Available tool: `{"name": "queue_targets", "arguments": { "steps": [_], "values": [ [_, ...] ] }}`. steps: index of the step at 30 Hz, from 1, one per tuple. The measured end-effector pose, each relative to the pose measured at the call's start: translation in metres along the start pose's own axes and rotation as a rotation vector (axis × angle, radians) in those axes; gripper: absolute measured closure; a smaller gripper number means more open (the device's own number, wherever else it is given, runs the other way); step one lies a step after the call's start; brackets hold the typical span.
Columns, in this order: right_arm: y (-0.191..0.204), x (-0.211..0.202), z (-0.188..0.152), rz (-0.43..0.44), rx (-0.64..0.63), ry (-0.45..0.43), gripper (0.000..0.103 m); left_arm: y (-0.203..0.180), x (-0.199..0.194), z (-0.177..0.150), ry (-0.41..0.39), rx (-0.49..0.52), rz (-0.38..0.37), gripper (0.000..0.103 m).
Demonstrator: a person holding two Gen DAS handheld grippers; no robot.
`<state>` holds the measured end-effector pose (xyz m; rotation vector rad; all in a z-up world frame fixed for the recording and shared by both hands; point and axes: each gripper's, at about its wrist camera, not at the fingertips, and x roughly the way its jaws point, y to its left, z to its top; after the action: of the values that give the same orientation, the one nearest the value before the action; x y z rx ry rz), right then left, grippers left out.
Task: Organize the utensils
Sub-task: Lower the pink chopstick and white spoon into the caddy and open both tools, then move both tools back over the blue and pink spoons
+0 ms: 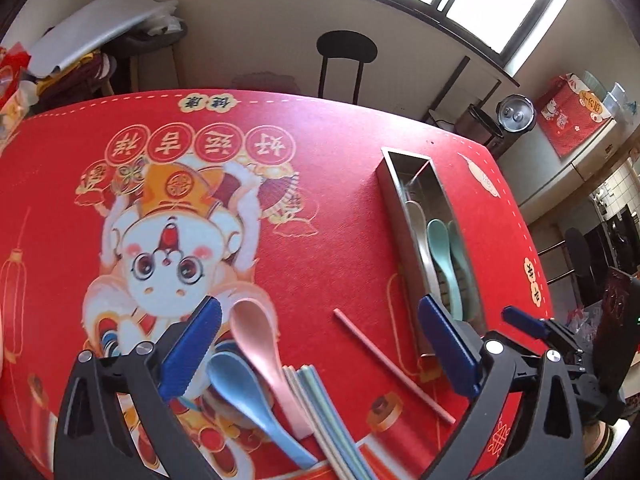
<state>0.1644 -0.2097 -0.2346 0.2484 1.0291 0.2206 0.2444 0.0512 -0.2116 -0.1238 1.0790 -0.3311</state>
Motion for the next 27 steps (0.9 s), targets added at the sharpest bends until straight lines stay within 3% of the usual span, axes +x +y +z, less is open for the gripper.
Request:
{"name": "queue_targets", "arguments": {
  "steps": [13, 21, 25, 27],
  "values": [
    [0.056, 0.016, -0.051, 0.090, -0.144, 0.106, 0.034, 0.064, -0.023, -0.101, 0.047, -0.070, 0.105, 0.006],
    [0.081, 0.039, -0.067, 0.125, -0.195, 0.177, 0.036, 0.094, -0.024, -0.132, 0.046, -0.157, 0.142, 0.006],
    [0.089, 0.052, -0.063, 0.127, -0.220, 0.198, 0.058, 0.094, -0.017, -0.135, 0.076, -0.199, 0.099, 0.006],
    [0.092, 0.055, -0.058, 0.127, -0.218, 0.196, 0.061, 0.087, -0.012, -0.136, 0.072, -0.211, 0.094, 0.007]
  ]
}}
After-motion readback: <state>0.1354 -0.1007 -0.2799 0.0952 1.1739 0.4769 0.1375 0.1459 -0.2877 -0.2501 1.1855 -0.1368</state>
